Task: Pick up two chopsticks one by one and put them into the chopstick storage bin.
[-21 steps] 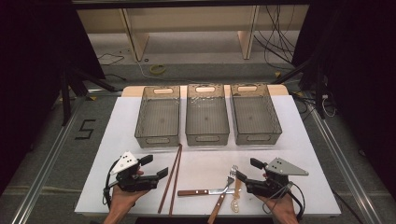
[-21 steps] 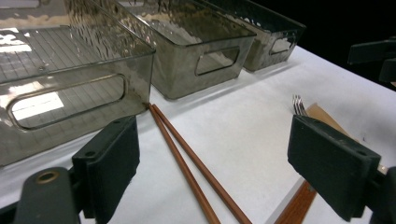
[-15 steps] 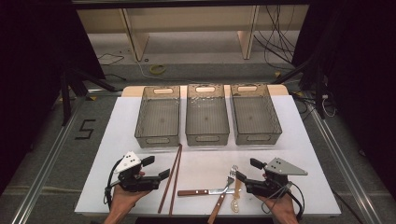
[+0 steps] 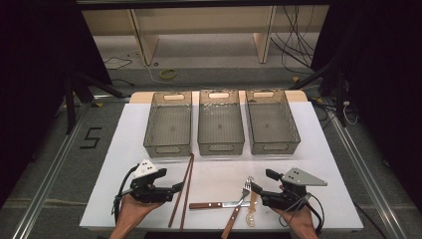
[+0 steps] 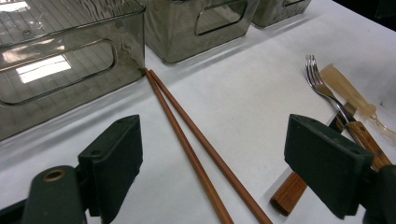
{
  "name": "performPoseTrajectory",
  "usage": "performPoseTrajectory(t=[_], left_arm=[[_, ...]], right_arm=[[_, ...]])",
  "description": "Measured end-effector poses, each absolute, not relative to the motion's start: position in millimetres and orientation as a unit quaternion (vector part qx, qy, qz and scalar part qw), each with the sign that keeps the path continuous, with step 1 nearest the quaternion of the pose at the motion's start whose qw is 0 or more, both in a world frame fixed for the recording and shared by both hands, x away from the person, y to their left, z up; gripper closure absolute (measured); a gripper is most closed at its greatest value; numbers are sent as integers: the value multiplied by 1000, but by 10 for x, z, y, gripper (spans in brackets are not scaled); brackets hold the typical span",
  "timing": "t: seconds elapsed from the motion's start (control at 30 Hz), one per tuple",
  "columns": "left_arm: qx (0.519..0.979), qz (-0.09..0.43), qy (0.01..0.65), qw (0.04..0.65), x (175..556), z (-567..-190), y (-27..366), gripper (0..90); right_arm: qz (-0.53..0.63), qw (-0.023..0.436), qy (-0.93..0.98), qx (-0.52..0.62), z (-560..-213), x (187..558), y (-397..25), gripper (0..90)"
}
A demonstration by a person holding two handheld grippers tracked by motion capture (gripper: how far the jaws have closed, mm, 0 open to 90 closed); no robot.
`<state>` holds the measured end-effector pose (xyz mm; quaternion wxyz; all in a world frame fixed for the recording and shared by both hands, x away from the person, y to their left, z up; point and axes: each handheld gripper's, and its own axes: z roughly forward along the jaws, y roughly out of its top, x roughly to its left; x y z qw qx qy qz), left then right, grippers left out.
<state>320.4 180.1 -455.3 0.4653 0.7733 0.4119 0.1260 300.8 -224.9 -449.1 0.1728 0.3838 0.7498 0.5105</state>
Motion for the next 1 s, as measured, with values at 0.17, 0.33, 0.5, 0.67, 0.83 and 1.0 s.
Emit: performPoseTrajectory(t=[0.17,0.33,0.5,0.67,0.83,1.0], left_arm=[[772,126,412,467,3208,-4546,1811,188],[774,123,412,464,3212,-4543,1806,186],[779,119,415,454,3224,-4524,1800,184],[792,116,418,430,3252,-4482,1750,190],[807,100,419,404,3314,-4449,1705,200],[829,82,425,353,3400,-4443,1599,215]], right_arm=[[512,173,749,383,-4488,3005,-2247,281],[513,173,749,383,-4486,3007,-2251,282],[513,174,749,381,-4484,3007,-2255,281],[510,174,751,381,-4486,3011,-2251,282],[509,167,755,378,-4490,3013,-2237,281],[508,163,758,376,-4495,3018,-2233,282]])
